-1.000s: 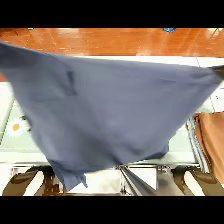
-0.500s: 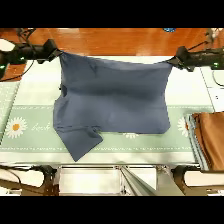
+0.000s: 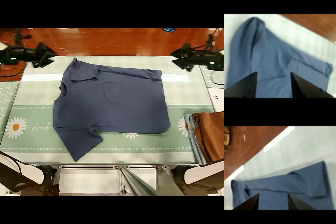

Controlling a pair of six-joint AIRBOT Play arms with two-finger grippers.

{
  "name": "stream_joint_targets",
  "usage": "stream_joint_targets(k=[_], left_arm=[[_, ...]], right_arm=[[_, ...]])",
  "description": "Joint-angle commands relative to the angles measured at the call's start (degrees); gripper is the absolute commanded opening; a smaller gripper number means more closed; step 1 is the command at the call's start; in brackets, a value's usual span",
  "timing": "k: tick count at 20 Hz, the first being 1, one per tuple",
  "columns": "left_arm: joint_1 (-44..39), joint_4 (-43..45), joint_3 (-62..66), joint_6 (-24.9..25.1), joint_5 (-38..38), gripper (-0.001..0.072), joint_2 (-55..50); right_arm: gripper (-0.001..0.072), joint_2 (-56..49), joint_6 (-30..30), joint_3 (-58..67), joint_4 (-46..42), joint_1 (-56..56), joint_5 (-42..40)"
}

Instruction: Fold the shirts.

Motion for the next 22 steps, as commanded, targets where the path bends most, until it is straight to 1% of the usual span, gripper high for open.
stream_joint_targets(k=[1,2,3,4,5,7,9,11,12,15,19,22], left_arm=[[10.34,1.09,0.02,0.61,-21.16,0.0508,0.87],[11.98,1.53,-2.95,0.90,-23.08,0.0508,2.54],[13.16,3.08,-7.96,1.33,-23.87,0.0508,5.42],[13.90,5.16,-14.14,3.28,-23.41,0.0508,9.01],[14.58,7.98,-22.14,5.09,-21.62,0.0508,13.57],[16.44,11.58,-38.64,7.52,-15.21,0.0508,22.51],[19.52,9.99,-51.84,8.94,-8.41,0.0508,29.81],[22.16,9.86,-60.02,10.88,-6.51,0.0508,34.23],[22.95,9.88,-63.23,11.28,-6.03,0.0508,35.43],[22.32,9.86,-68.61,10.75,-5.16,0.0508,35.56],[18.01,10.08,-70.31,10.56,-1.73,0.0508,34.93],[14.23,9.14,-70.20,10.56,-1.25,0.0507,31.82]], right_arm=[[0.0408,6.01,-4.28,-1.25,-12.55,-5.18,14.58],[0.0409,9.35,-3.15,-4.09,-20.68,-5.14,15.69],[0.0409,13.14,-0.11,-8.68,-26.77,-4.98,14.80],[0.0409,17.53,2.08,-14.86,-31.01,-5.42,12.37],[0.0409,21.68,2.86,-21.38,-32.46,-6.12,9.99],[0.0409,30.36,2.69,-36.15,-31.89,-8.22,5.01],[0.0409,37.75,0.79,-48.17,-29.46,-9.90,2.32],[0.0409,43.89,-1.95,-57.16,-24.63,-11.37,1.53],[0.0409,46.31,-2.25,-60.54,-23.10,-11.52,1.14],[0.0409,51.01,-2.67,-67.82,-18.56,-11.47,-0.07],[0.0409,51.54,-3.96,-68.32,-15.43,-11.47,0.79],[0.0409,51.54,-4.28,-68.35,-14.05,-11.47,0.81]])
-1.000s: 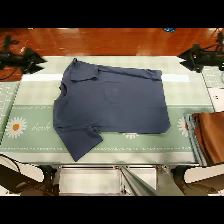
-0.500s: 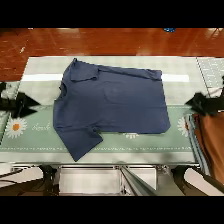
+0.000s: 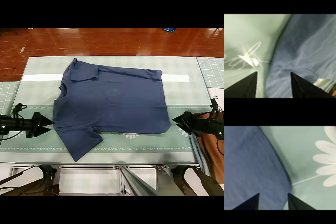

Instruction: Fold the shirts.

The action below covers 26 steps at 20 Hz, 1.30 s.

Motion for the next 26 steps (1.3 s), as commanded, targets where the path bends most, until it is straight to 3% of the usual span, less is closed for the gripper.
stream_joint_targets(k=[1,3,4,5,6,11,15,21,23,24,25,26], left_arm=[[-4.37,-0.24,-1.05,0.11,2.80,0.0507,-2.86],[-7.06,-1.88,-0.94,0.11,5.86,0.0505,-4.83],[-8.00,-2.99,-0.85,0.15,7.04,0.0410,-5.38],[-8.70,-3.32,-0.79,0.66,7.26,0.0165,-5.33],[-9.16,-3.30,-0.42,2.16,6.99,0.0022,-5.31],[-9.27,-3.30,0.42,3.69,6.64,0.0021,-5.31],[-9.27,-3.30,0.42,4.42,6.60,0.0021,-5.31],[-9.27,-3.34,0.42,4.39,6.62,0.0021,-5.31],[-9.27,-4.68,0.61,4.48,6.16,0.0021,-5.31],[-9.27,-6.19,1.42,5.73,5.38,0.0021,-5.29],[-9.27,-8.76,2.99,6.93,4.31,0.0021,-4.94],[-9.27,-12.02,5.09,7.13,3.17,0.0020,-4.20]], right_arm=[[0.0409,0.66,-0.61,-0.98,2.29,-0.07,0.13],[0.0409,0.66,-0.63,-0.96,3.17,-0.07,1.03],[0.0409,0.66,-0.66,-0.96,3.74,-0.09,1.16],[0.0408,0.66,-0.63,-0.96,3.54,-0.55,1.14],[0.0409,0.66,-0.48,-0.96,2.67,-1.40,1.07],[0.0409,-0.09,4.94,-1.05,-9.05,-3.63,5.57],[0.0409,-5.90,0.92,-1.03,-2.08,-2.62,5.42],[0.0401,-18.05,0.55,-0.24,5.75,8.31,-5.44],[0.0246,-21.75,0.22,3.41,7.19,11.23,-5.90],[0.0090,-22.71,-0.79,6.60,7.56,12.79,-4.76],[0.0022,-22.64,-1.84,10.05,7.72,14.29,-3.50],[0.0022,-22.43,-2.01,14.84,7.54,15.82,-1.25]])
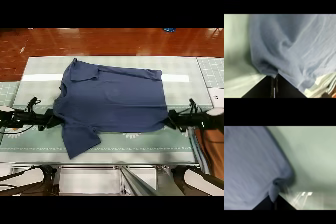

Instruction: Fold the shirts.

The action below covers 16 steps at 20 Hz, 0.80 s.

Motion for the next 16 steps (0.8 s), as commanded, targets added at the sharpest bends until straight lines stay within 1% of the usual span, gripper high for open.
stream_joint_targets(k=[1,3,5,8,10,11,12,13,14,16], left_arm=[[0.04,-11.76,6.08,2.89,-5.05,0.0020,2.21],[0.02,-21.29,14.23,3.85,-5.35,0.0020,5.75],[0.02,-25.38,25.29,4.24,-2.75,0.0020,10.08],[0.46,-25.29,43.23,2.40,2.80,0.0020,15.54],[0.66,-23.04,54.69,2.03,3.06,0.0020,17.77],[0.66,-20.44,59.74,0.61,2.80,0.0020,18.78],[0.90,-17.86,63.56,-0.94,2.43,0.0020,19.93],[1.05,-15.23,66.77,-2.23,1.70,0.0020,21.42],[1.55,-14.51,68.78,-3.78,-0.17,0.0020,22.97],[2.23,-13.49,70.36,-4.31,-4.42,0.0020,27.52]], right_arm=[[0.0022,-1.84,-1.53,13.14,2.19,5.31,4.79],[0.0021,-0.94,0.31,25.75,1.40,6.80,7.72],[0.0021,-0.22,2.84,40.06,0.52,6.93,9.49],[0.0021,-0.11,6.40,63.19,-3.82,6.88,14.21],[0.0021,0.42,7.96,76.50,-7.26,6.88,18.38],[0.0021,1.42,8.61,81.66,-8.72,6.88,19.69],[0.0021,2.95,8.63,85.07,-9.68,6.88,20.44],[0.0021,5.31,8.68,86.38,-10.67,6.86,20.26],[0.0021,8.44,8.66,86.40,-11.61,6.88,19.96],[0.0021,14.12,8.63,86.40,-14.19,6.88,20.72]])
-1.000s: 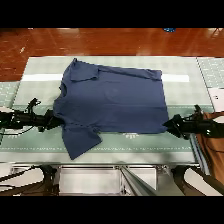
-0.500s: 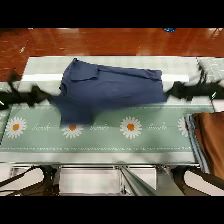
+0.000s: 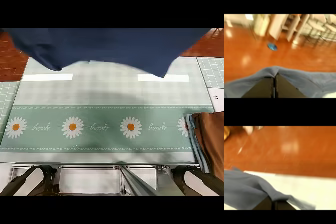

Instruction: Fold the shirts.

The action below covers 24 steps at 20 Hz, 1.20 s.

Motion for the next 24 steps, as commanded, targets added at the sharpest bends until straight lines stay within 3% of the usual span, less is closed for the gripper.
stream_joint_targets(k=[1,2,4,6,8,11,16,20,24], left_arm=[[0.68,6.03,6.45,-2.56,-4.35,0.0020,7.82],[0.44,10.43,6.45,-3.65,-4.35,0.0020,10.91],[-2.49,23.12,6.45,-11.10,-3.54,0.0020,16.92],[-8.79,36.81,6.45,-11.17,-3.67,0.0021,22.38],[-16.90,50.29,6.45,-15.63,-4.59,0.0020,25.94],[-25.92,60.98,6.03,-20.57,-11.06,0.0020,26.10],[-27.87,63.73,-7.50,-22.75,-14.73,0.0020,19.15],[-26.77,62.53,-18.60,-27.52,-0.90,0.0020,6.40],[-26.77,55.47,-19.50,-27.67,9.22,0.0020,-11.17]], right_arm=[[0.0022,8.70,0.76,4.48,-5.73,0.02,2.21],[0.0021,10.99,0.79,4.48,-7.39,0.04,2.82],[0.0021,14.84,1.81,4.13,-9.46,0.04,5.73],[0.0021,17.75,2.32,2.40,-10.40,0.04,9.05],[0.0021,20.15,3.04,-0.31,-12.11,0.04,12.17],[0.0021,21.92,4.68,-4.94,-14.05,0.04,16.20],[0.0021,21.64,2.51,-21.99,-6.71,0.04,12.09],[0.0021,14.71,-2.14,-35.45,-1.33,0.04,1.51],[0.0021,-2.36,-7.19,-36.37,3.56,0.09,-7.17]])
